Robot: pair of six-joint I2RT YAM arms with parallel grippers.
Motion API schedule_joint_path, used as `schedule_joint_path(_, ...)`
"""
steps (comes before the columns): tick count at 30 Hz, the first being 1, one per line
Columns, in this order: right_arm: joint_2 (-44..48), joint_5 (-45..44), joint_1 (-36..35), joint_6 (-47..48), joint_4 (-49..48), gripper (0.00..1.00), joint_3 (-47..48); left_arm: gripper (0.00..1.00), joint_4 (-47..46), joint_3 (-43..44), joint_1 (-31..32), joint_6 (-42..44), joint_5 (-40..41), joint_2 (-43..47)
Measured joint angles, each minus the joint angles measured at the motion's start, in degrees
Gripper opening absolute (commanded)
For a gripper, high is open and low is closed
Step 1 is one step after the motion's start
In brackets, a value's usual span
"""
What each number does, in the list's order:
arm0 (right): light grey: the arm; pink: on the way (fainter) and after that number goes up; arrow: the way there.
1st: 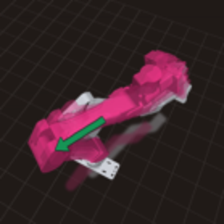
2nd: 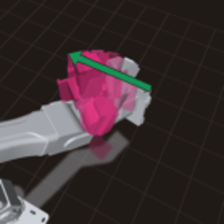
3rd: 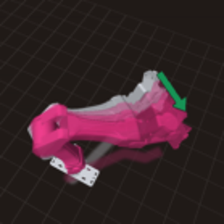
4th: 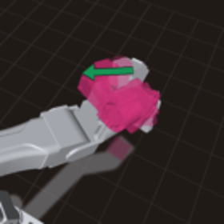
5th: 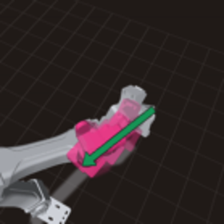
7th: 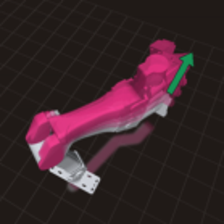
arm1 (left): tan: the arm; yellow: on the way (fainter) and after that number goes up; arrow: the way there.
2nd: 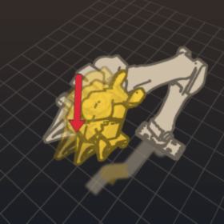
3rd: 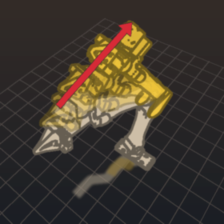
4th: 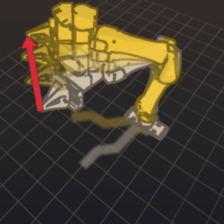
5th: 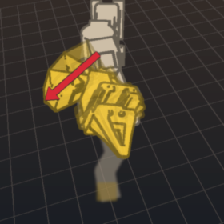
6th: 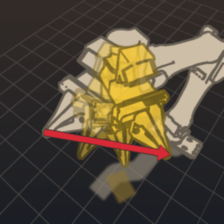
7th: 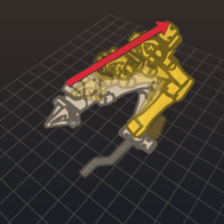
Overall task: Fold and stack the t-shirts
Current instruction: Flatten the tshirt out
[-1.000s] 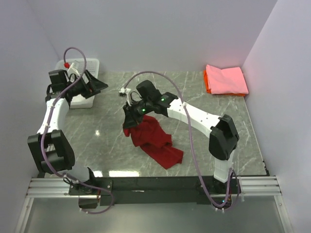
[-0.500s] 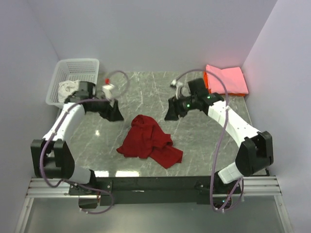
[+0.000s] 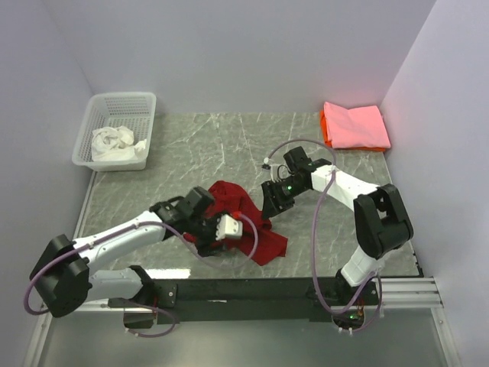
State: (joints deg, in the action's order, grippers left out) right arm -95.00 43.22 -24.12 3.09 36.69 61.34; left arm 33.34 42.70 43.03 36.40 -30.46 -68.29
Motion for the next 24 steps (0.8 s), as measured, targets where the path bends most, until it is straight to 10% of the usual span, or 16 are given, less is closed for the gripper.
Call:
schedule_joint_path(8,-2.73,1.33,0.00,-0.76,-1.14,0.63,-0.59,0.70,-16.65,-6.23,7.74,0.48,8.66,-4.39)
schedule_joint_path(13,-5.70,2.58,0.00,-0.61,-1.14,0.60,-0.61,0.46,-22.97,-6.91,8.07,0.90,12.24,-10.25)
schedule_joint_path(16,-7.13,3.28,0.00,-0.02,-1.11,0.39,-0.61,0.25,-24.63,-7.69,8.07,1.49,13.64,-11.52)
schedule_joint_path(18,-7.72,3.63,0.00,0.72,-1.07,0.01,-0.61,0.07,-24.59,-7.82,8.04,1.60,13.84,-11.30)
schedule_joint_path(24,-8.00,4.39,3.10,2.67,1.86,0.00,1.36,0.00,-17.70,-3.82,0.44,-1.77,8.41,-6.08)
